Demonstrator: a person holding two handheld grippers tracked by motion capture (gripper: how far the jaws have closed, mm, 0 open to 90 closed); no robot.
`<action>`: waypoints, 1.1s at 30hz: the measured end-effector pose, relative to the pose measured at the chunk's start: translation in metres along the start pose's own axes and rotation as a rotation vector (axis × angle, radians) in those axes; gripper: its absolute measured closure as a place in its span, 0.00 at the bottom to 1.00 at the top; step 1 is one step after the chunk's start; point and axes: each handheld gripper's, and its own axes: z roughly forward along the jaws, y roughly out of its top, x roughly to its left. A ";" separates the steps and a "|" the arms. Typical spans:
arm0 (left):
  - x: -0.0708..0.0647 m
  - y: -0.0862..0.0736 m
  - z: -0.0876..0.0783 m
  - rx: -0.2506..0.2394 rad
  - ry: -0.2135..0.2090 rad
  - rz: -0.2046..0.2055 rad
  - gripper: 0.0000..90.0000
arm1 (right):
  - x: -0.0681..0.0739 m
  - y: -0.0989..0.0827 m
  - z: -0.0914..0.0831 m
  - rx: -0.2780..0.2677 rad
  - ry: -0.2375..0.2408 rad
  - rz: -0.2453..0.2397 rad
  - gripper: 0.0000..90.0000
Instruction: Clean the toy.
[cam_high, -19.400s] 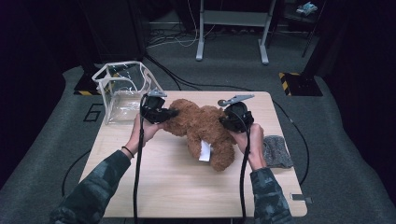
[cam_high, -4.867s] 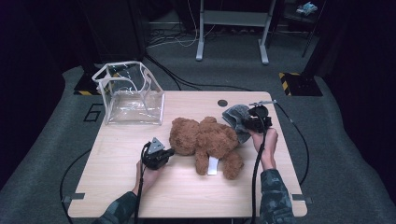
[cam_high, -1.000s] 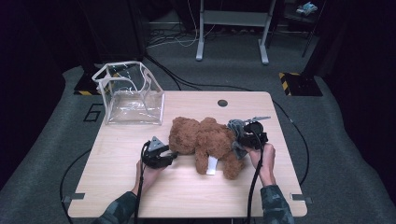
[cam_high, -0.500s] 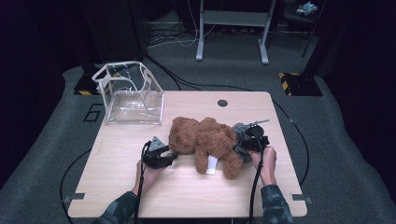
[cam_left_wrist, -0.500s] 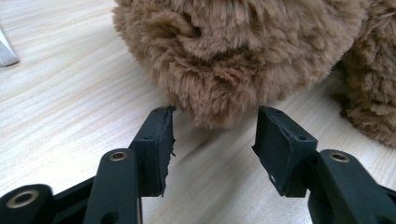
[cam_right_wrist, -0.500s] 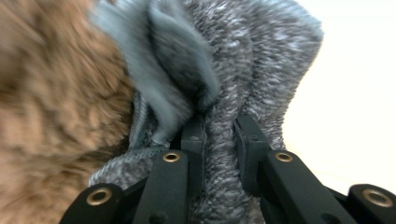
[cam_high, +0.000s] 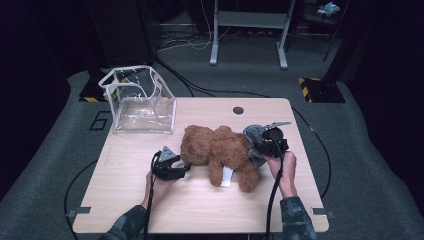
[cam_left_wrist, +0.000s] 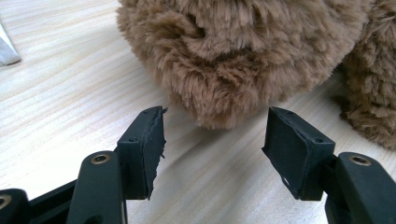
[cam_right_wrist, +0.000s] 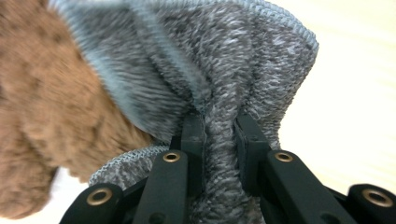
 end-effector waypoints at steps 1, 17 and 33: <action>0.000 0.000 0.000 0.000 0.000 0.000 0.42 | 0.000 -0.003 0.007 0.015 -0.004 0.003 0.86; 0.001 0.000 -0.001 -0.004 -0.004 -0.002 0.40 | -0.020 -0.019 0.002 0.035 -0.055 0.051 0.86; 0.001 0.000 0.000 -0.002 -0.001 -0.008 0.34 | 0.078 0.042 -0.027 -0.091 0.098 -0.170 0.86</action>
